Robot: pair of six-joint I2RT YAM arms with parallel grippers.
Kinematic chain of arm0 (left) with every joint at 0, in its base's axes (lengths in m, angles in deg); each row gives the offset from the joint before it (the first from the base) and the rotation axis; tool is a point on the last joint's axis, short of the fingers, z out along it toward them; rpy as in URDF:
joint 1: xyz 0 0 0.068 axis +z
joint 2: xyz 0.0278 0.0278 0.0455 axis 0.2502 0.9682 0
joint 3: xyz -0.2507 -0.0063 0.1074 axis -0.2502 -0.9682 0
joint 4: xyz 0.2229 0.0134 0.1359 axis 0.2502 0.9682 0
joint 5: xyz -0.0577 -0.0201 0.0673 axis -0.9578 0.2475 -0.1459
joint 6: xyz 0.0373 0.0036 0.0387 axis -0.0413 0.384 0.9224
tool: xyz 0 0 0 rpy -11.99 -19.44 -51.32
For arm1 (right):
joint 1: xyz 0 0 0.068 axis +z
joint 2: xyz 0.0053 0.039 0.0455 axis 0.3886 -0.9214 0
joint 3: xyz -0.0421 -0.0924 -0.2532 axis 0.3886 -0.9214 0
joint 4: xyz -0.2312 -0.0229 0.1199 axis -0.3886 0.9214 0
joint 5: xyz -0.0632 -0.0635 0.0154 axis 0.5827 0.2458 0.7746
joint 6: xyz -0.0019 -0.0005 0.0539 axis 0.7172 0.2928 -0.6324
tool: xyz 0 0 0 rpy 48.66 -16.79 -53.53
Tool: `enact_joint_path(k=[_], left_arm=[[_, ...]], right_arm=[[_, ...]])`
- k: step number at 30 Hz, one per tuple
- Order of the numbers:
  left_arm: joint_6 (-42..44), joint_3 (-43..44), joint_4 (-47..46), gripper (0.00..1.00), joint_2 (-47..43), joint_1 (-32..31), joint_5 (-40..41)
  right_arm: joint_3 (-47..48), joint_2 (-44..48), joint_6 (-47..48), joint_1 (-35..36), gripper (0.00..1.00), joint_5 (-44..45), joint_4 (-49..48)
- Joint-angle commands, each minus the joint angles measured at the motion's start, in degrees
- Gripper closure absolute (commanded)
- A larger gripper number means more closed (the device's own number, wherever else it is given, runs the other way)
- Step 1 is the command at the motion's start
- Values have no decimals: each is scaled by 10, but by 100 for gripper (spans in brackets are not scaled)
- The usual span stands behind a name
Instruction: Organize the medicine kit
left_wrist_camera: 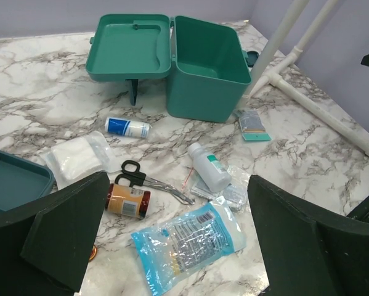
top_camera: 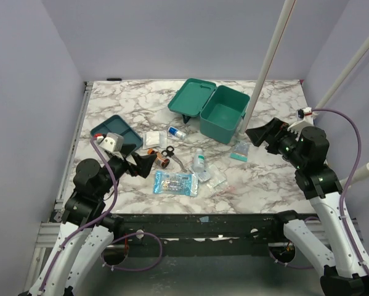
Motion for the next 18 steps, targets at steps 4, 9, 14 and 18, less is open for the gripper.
enact_joint_path(k=[4,9,14,18], left_arm=[[3,17,14,1,11,-2,-13],[-4,21,18,1,18,-2,-13],[2,23,18,2,21,-2,-9],[0,23,22,1,21,-2,-9]], right_arm=[[27,-1,64,-4,0,-58,27],[40,-21,98,-4,0,-70,28],[52,-56,112,-4,4,-87,21],[63,-86,115,0,6,-93,14]])
